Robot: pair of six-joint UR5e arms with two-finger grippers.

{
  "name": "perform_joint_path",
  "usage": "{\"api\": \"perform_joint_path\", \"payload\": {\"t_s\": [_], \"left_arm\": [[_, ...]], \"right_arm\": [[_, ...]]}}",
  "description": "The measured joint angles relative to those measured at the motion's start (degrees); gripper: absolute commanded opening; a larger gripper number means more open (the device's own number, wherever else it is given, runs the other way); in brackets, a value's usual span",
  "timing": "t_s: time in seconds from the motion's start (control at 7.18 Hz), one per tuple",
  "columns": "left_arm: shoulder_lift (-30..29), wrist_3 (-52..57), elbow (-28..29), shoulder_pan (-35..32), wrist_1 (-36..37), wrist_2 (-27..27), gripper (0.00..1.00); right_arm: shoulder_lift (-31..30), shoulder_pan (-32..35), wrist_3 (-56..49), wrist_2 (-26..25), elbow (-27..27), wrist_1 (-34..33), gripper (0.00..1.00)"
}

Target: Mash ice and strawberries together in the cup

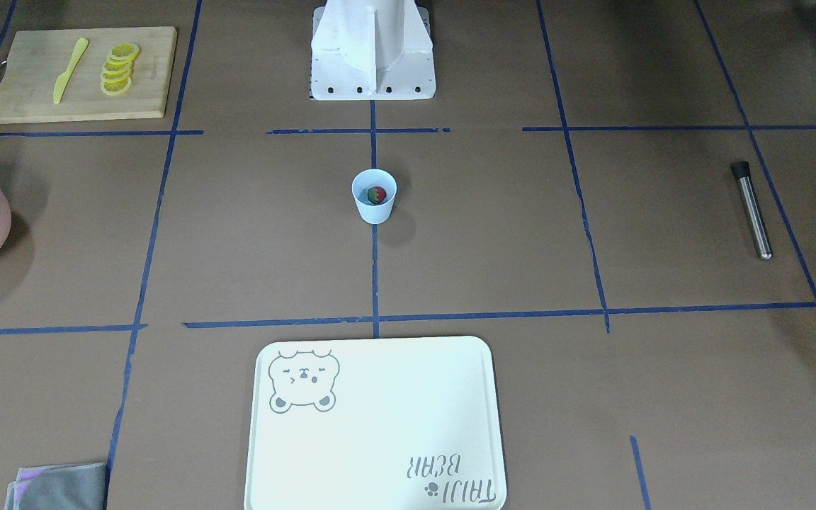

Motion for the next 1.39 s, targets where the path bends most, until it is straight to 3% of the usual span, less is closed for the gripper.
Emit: {"api": "perform_joint_path", "payload": {"t_s": [0.42, 1.39], "left_arm": [[3.5, 0.4, -0.5, -1.2, -0.4, -3.4, 1.0], [3.9, 0.3, 2.5, -1.2, -1.8, -2.9, 1.0]], "right_arm": [[0.0, 0.0, 0.0, 0.1, 0.0, 0.0, 0.99], [-0.1, 0.0, 0.0, 0.0, -0.1, -0.1, 0.99]]}}
